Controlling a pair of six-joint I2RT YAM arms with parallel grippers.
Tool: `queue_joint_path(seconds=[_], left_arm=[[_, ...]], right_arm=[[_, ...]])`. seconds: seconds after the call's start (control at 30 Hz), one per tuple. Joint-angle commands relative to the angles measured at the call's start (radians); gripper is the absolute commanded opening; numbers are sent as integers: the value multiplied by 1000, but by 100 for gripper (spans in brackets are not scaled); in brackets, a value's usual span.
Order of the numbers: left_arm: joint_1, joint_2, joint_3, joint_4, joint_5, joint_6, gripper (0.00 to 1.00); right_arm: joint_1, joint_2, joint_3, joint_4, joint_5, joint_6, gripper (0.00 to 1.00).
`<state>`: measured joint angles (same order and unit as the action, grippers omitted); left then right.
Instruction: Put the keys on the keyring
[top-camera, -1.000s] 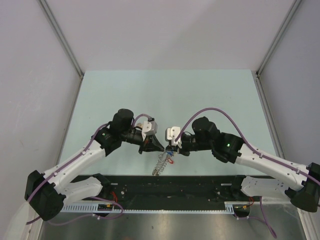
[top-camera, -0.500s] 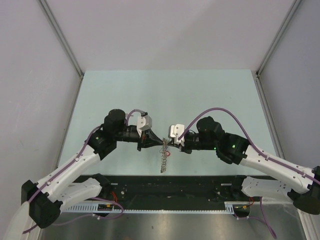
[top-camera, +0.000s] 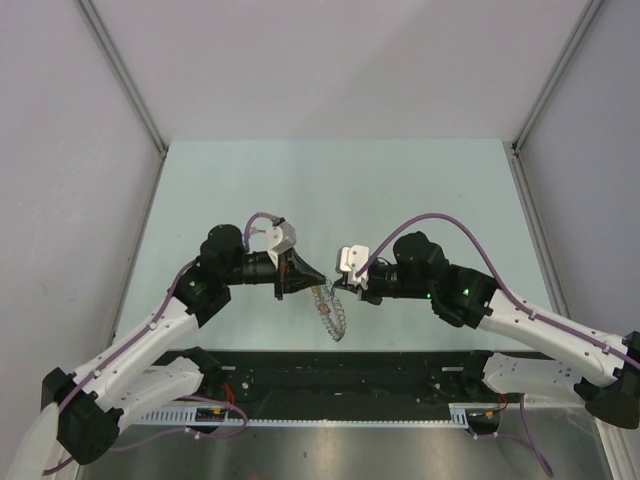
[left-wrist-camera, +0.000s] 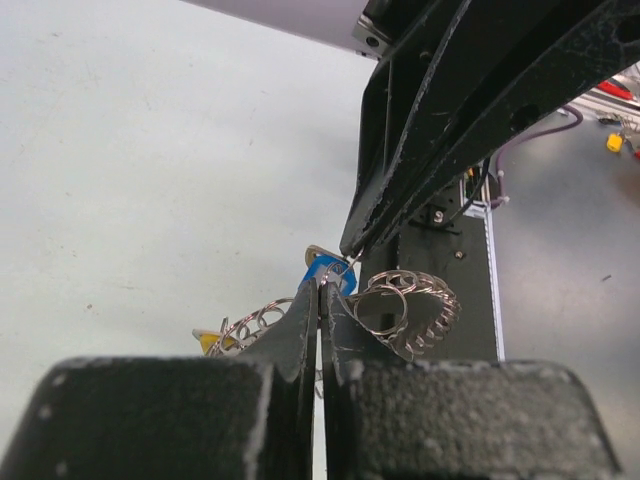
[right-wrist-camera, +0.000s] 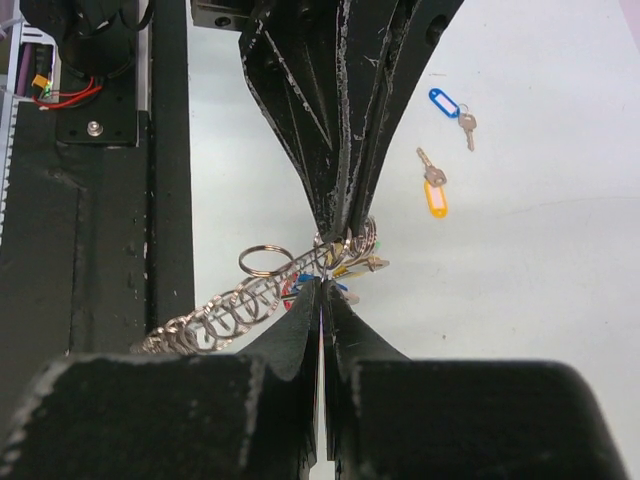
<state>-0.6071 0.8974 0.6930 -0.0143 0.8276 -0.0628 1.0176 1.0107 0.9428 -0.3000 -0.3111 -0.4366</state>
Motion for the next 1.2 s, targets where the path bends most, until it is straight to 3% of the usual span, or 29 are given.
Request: queue_joint_path(seconds=[0.0,0.4,0.5,0.67,0.7,0.73,0.9,1.17], left_arm=[[17,-48,-24,192,-56,-101,0],[15,-107,-93,275,-127,-143,1],[17,-129,-95,254,-179,-124,35],[18,-201,-76,177,-329,-54,64],[18,-227,-73,163,-382,-43,77],[17,-241,-72,151,-418,-37,81],[18,-296,-56,71,-573,-5,100],[20,-356,-58,-24,-807,4,100]], right_arm=[[3,2,-9,55,-28,35,0],[4,-15,-53,157,0,64,0],[6,-32,-53,167,18,61,0],[6,-49,-53,164,47,58,0],[6,-50,-53,162,50,58,0],[4,-50,-55,160,59,58,0],[4,-55,-50,150,90,59,0],[-8,-31,-26,104,217,71,0]])
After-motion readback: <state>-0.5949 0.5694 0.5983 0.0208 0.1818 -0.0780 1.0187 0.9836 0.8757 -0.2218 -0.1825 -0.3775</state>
